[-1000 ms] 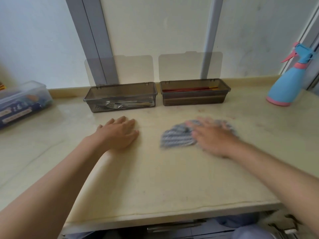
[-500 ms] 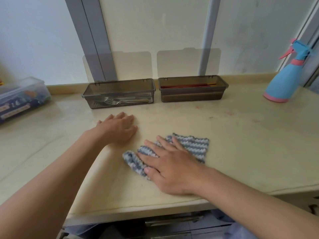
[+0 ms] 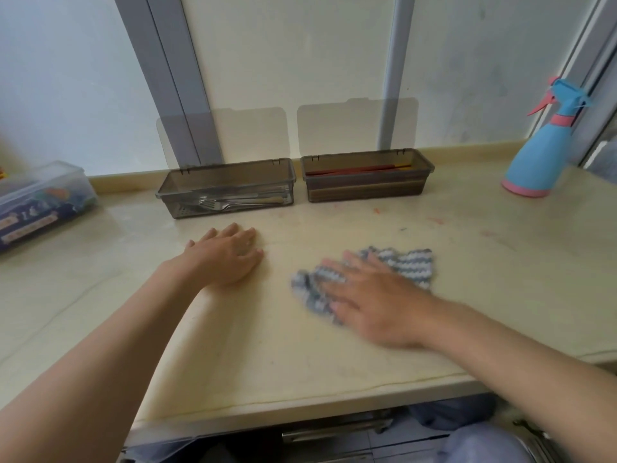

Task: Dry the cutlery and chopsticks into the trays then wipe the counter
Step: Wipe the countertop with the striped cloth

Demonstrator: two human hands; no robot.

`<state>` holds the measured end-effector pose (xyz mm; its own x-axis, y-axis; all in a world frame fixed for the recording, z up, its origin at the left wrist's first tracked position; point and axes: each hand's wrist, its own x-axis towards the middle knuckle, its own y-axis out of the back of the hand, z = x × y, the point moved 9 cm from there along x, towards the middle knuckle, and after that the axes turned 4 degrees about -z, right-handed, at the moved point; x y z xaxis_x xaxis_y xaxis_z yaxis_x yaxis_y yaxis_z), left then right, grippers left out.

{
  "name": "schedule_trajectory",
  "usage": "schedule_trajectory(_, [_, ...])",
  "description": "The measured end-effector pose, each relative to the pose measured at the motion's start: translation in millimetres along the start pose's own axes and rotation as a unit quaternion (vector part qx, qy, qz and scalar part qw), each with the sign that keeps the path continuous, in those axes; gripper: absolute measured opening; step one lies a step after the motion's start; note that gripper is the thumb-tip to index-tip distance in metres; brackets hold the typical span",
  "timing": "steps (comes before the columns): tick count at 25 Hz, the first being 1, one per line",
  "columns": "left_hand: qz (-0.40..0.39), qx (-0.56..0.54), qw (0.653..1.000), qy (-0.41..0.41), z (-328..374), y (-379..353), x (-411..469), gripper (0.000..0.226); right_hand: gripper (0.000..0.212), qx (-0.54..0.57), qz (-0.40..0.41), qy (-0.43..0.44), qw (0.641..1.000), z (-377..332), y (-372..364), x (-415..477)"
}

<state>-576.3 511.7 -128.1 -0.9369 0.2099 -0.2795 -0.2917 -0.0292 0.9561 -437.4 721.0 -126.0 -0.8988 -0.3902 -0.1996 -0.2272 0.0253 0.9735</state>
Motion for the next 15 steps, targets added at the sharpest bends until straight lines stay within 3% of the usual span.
schedule_trajectory(2, [0.002, 0.007, 1.0, -0.004, 1, -1, 1, 0.066, 0.052, -0.01, -0.006, 0.09, 0.996, -47, -8, -31])
schedule_trajectory(5, [-0.009, 0.01, 1.0, -0.012, -2, -5, 1, 0.068, 0.049, -0.006, -0.018, 0.122, 0.992, -53, -11, -41])
schedule_trajectory(9, [-0.01, 0.005, 1.0, -0.005, -3, -6, -1, 0.067, 0.046, 0.029, 0.035, -0.019, 0.999, 49, 14, 5])
schedule_trajectory(12, [-0.012, 0.001, 1.0, -0.004, -1, -5, -2, 0.067, 0.047, 0.029, 0.029, -0.131, 0.99, 117, 22, 26])
schedule_trajectory(15, [-0.004, -0.008, 1.0, -0.003, 1, -3, 0, 0.065, 0.049, 0.031, 0.011, -0.095, 0.995, 72, 15, 27])
